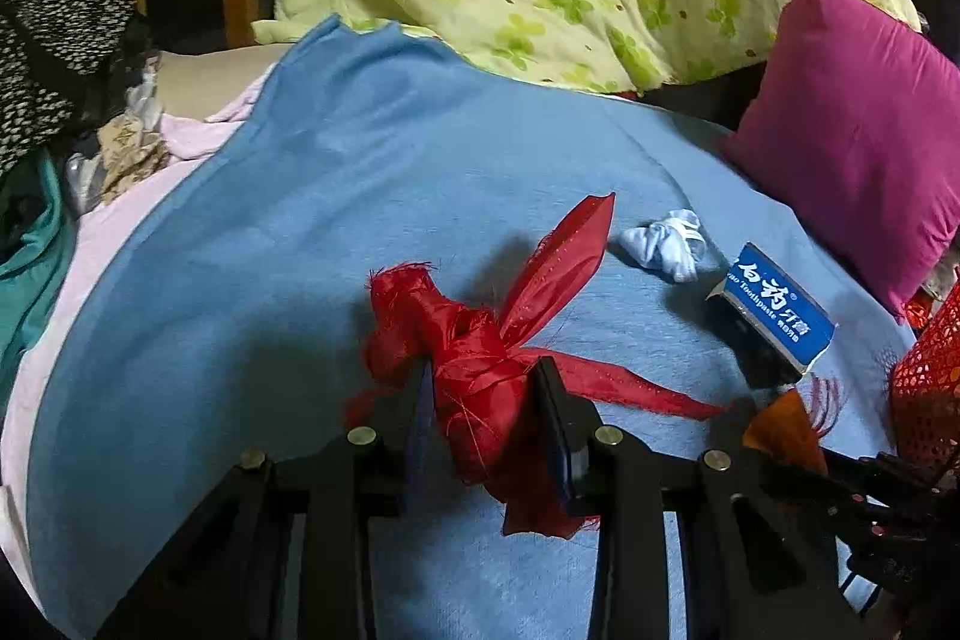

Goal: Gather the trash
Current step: 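Grasp the red ribbon with the left tool, then carry the red ribbon and orange ribbon bundle over the wastebasket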

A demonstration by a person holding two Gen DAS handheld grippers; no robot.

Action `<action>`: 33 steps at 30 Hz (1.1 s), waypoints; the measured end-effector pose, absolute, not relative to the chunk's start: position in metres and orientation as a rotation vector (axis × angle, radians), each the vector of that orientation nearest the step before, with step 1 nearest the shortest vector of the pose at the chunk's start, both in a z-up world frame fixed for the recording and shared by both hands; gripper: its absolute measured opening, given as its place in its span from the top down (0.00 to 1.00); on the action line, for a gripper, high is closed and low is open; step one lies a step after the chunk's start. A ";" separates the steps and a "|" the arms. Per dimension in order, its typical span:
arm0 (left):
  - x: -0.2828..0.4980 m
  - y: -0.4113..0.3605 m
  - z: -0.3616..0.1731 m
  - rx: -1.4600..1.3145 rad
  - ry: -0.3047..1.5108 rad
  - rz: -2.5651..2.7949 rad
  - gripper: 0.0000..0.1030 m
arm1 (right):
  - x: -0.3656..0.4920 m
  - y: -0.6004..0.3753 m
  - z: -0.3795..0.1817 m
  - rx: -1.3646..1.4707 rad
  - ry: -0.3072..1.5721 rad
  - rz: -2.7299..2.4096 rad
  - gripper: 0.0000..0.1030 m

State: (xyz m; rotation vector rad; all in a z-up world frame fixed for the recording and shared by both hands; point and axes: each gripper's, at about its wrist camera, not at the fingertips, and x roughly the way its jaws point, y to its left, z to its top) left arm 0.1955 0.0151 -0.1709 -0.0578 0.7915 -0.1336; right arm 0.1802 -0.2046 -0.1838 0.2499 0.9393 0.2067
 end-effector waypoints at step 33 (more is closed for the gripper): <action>0.072 -0.026 -0.077 0.071 0.583 -0.112 0.66 | 0.070 -0.238 -0.090 0.250 0.604 0.186 0.67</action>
